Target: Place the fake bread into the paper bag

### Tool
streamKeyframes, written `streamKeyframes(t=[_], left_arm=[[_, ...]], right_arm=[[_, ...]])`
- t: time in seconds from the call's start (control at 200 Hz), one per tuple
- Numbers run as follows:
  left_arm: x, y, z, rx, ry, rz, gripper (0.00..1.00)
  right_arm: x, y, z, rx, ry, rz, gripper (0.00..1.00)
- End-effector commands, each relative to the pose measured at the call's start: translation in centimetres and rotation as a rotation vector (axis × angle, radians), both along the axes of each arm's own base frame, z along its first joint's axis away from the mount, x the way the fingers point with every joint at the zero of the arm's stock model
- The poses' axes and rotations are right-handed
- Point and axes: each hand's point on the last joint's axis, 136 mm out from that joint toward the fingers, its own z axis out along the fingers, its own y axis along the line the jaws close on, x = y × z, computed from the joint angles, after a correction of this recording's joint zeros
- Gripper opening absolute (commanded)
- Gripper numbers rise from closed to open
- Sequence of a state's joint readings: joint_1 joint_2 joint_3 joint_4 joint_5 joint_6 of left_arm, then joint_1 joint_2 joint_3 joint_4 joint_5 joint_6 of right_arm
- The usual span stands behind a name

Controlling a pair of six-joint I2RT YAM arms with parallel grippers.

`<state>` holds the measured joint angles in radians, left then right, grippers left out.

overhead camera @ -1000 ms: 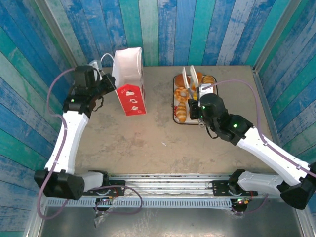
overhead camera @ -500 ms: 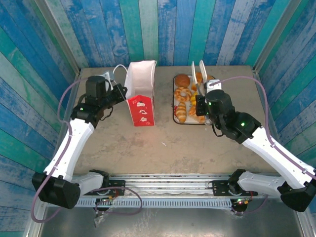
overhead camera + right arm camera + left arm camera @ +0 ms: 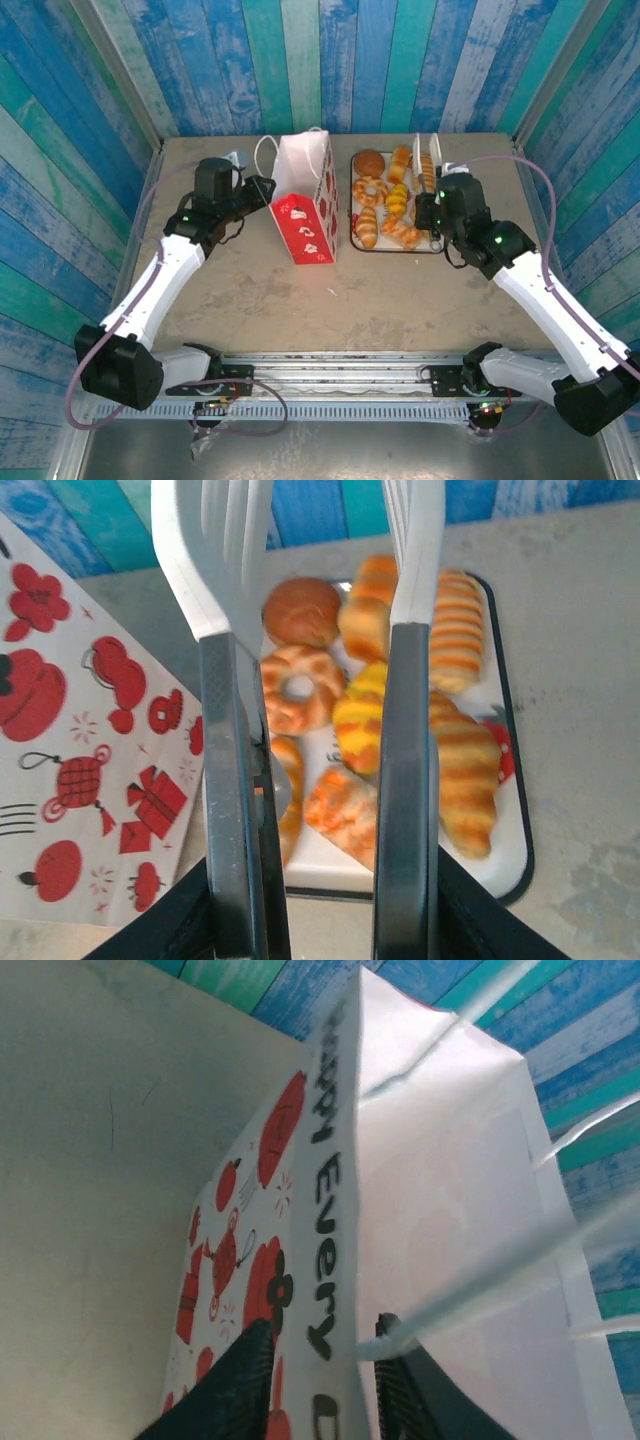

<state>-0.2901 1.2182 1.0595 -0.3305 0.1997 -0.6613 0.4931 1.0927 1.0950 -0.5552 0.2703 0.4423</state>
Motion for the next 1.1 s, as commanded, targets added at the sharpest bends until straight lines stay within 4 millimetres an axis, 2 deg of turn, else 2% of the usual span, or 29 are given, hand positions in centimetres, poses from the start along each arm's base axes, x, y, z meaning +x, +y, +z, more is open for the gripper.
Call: streamKeyframes(t=[0.0, 0.1, 0.195, 0.24, 0.391, 0.526, 0.636, 0.962, 1.092], left_arm=[[0.6, -0.1, 1.1, 0.016, -0.045, -0.004, 0.46], [0.0, 0.5, 3.8, 0.051, -0.109, 0.000, 0.62], [-0.8, 1.6, 6.2, 0.089, -0.173, 0.025, 0.84], [-1.4, 2.1, 7.0, 0.125, -0.216, 0.029, 0.89], [-3.6, 5.4, 9.0, 0.221, -0.384, 0.144, 1.00], [-6.1, 7.7, 10.7, 0.225, -0.506, 0.241, 0.94], [-7.5, 9.2, 9.2, 0.235, -0.494, 0.302, 0.94], [-9.8, 10.3, -0.9, 0.207, -0.318, 0.337, 0.94], [-10.2, 10.3, -3.7, 0.161, -0.271, 0.351, 0.94]], right_arm=[[-0.2, -0.2, -0.4, 0.053, 0.021, 0.009, 0.43], [0.1, -0.6, -1.0, 0.058, 0.043, 0.008, 0.43], [0.5, -0.6, -1.7, 0.055, 0.071, 0.015, 0.44], [0.9, -0.5, -2.0, 0.057, 0.087, 0.017, 0.44], [2.7, -0.1, -3.2, 0.040, 0.126, 0.019, 0.45], [4.7, 0.0, -4.3, 0.051, 0.168, 0.010, 0.46], [6.1, 0.1, -5.2, 0.086, 0.195, 0.011, 0.48], [9.3, -1.3, -7.0, 0.123, 0.270, -0.041, 0.51], [10.2, -1.3, -8.0, 0.146, 0.307, -0.038, 0.53]])
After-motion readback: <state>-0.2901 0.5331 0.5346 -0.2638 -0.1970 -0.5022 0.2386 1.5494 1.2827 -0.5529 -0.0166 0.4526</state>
